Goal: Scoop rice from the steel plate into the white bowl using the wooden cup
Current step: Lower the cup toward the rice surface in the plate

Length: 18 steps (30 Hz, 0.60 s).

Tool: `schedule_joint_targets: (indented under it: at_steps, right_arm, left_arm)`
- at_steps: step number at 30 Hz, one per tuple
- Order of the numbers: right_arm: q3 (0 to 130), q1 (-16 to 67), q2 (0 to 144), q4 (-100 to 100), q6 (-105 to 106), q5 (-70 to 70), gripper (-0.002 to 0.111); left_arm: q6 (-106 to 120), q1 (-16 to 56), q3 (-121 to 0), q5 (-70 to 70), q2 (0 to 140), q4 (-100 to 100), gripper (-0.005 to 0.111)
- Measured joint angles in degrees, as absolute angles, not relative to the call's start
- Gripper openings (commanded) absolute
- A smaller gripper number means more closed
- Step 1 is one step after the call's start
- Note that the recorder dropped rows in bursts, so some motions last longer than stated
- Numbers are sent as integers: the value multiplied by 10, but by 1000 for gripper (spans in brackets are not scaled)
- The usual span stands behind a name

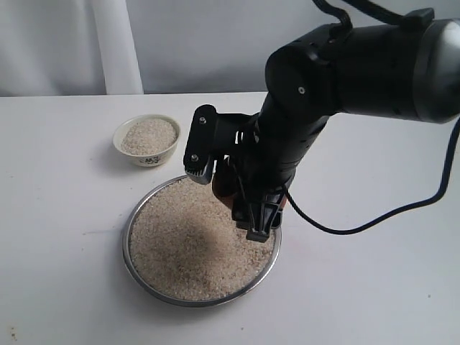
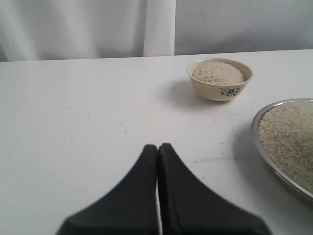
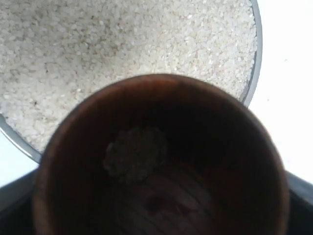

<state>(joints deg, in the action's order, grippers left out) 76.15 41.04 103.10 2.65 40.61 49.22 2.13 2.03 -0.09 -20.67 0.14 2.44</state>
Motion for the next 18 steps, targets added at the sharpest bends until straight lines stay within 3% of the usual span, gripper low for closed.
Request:
schedule_joint_targets:
  at_steps: [18]
  right_arm:
    - [761,410,1031,-40,414,496,0]
  left_arm:
    - [21,20,-1,-207,1,24,0]
